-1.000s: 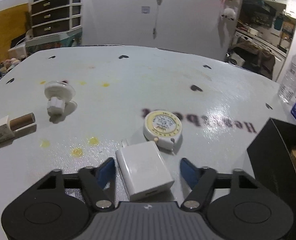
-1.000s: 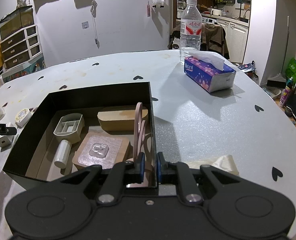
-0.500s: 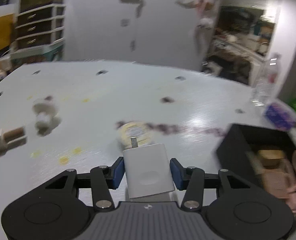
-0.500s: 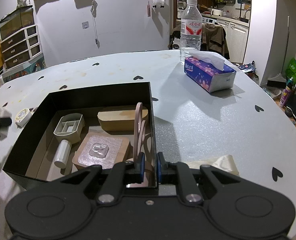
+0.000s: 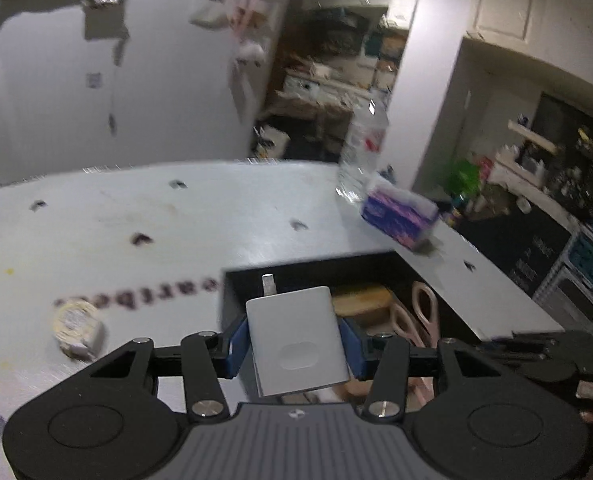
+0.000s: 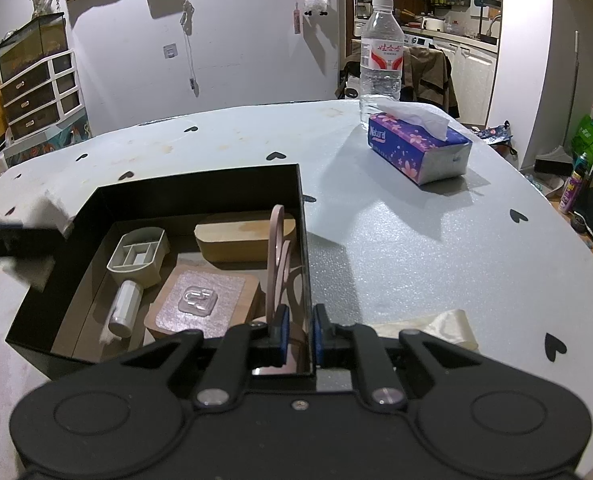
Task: Organize rigid objects
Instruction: 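Carry the white charger into the black box and release it, then grasp the round tape measure with the left tool and lift it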
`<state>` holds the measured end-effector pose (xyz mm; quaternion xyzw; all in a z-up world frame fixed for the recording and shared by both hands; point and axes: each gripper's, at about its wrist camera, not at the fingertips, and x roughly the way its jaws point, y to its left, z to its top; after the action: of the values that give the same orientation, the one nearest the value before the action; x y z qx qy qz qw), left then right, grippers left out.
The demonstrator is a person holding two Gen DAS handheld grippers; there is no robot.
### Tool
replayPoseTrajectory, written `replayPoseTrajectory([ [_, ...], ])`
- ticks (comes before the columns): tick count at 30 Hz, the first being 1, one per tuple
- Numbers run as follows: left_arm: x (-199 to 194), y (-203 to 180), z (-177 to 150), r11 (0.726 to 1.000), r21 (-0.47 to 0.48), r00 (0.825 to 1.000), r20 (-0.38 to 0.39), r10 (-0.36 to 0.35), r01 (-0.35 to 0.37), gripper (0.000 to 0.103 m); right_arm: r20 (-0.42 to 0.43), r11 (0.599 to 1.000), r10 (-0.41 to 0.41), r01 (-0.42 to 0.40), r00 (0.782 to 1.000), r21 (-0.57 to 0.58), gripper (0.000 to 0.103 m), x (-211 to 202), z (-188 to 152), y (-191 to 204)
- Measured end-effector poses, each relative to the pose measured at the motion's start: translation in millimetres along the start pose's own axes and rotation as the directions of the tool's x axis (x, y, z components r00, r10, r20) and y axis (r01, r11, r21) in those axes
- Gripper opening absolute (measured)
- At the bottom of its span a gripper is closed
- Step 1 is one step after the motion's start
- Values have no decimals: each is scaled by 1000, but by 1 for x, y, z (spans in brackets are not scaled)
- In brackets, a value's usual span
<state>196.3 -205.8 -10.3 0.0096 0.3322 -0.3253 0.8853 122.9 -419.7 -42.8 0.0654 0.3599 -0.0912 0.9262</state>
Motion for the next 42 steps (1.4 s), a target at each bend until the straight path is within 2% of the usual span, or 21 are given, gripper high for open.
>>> replayPoseTrajectory([
  [3,8,-7,-9,999,-37,998,-59,-19,17,49,1,1000,1,-1,1000,-2,13,0,0,0],
  [9,12,-16,-16,999,-53,996,-93,-9,4,48,4,1000,5,-5,1000,1,13,0,-1,0],
  [14,13,-18,-18,999,-53,995,-102,4,-9,50,5,1000,8,-8,1000,3,13,0,-2,-2],
  [16,11,-20,-18,999,-43,995,-96,8,-12,54,4,1000,10,-10,1000,2,13,0,-1,-2],
  [18,9,-23,-17,1000,-30,996,-85,3,-5,63,5,1000,11,-11,1000,0,13,0,-1,-2],
  [20,6,-26,-17,1000,-8,997,-75,11,-12,65,5,1000,11,-11,1000,1,13,0,-2,-2],
  [34,2,-29,-19,1000,20,997,-78,16,-14,66,5,1000,11,-11,1000,0,13,0,-2,-2],
  [42,-11,-22,-14,999,25,999,-12,41,-41,90,4,1000,9,-9,1000,-1,13,0,-2,-1],
])
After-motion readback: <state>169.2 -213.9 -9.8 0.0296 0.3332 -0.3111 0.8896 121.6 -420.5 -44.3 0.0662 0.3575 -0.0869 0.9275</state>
